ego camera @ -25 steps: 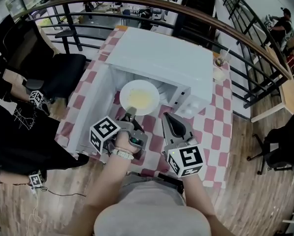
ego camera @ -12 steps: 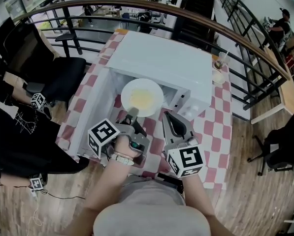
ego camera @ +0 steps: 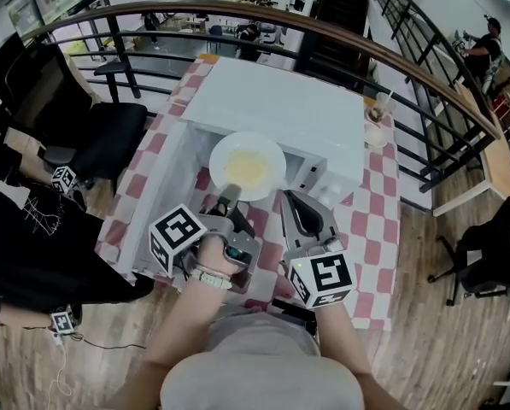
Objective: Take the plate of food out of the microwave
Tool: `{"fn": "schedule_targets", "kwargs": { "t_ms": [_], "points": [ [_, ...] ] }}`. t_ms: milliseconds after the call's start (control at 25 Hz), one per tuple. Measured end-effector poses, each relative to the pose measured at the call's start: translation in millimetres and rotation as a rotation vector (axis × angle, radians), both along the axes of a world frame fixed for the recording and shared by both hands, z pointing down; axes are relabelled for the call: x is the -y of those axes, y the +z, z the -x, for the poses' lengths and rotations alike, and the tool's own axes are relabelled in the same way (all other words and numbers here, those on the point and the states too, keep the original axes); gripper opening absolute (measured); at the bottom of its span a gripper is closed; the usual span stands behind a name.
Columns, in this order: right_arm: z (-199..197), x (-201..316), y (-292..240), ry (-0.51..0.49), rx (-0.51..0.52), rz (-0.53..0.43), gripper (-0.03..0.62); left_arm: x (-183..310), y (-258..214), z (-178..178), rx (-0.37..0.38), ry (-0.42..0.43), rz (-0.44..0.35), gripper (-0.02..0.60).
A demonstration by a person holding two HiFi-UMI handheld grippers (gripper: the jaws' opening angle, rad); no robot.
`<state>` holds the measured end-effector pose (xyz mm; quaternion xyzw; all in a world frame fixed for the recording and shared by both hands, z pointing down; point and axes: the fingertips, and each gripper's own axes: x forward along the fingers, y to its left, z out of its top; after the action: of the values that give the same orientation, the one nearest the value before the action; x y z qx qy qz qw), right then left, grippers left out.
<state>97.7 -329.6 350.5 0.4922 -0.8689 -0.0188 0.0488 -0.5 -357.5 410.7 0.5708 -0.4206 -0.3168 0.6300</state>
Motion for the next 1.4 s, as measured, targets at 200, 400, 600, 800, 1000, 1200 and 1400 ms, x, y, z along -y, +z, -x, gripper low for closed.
{"fn": "schedule_targets", "kwargs": {
  "t_ms": [200,400,600,800,1000,1200,1400],
  "points": [
    [-1.3,1.4,-3.9,0.010,0.011,-0.002,0.025,-0.7,-3.5,-2.5,0.001,0.007,-0.012,0.011],
    [-0.1,2.4,-7.6,0.009,0.014,-0.007,0.025,-0.9,-8.1,-1.9,0.005,0.007,-0.022,0.011],
    [0.3,3.1,-9.2,0.011,0.017,-0.009,0.025,0.0,-11.4,-1.1,0.010,0.006,-0.029,0.011],
    [0.1,3.4,-8.3,0.010,0.024,-0.002,0.025,-0.9,-12.0,-2.8,0.009,0.010,-0.029,0.011],
    [0.3,5.6,-7.7,0.011,0.025,0.000,0.025,0.4,-10.7,-4.0,0.005,0.014,-0.023,0.012],
    [0.0,5.5,-5.9,0.012,0.028,0.004,0.025,-0.6,-10.6,-4.6,0.003,0.014,-0.025,0.011],
    [1.1,4.9,-7.9,0.007,0.026,0.003,0.025,-1.3,-13.6,-4.6,0.005,0.015,-0.030,0.011]
  ]
}}
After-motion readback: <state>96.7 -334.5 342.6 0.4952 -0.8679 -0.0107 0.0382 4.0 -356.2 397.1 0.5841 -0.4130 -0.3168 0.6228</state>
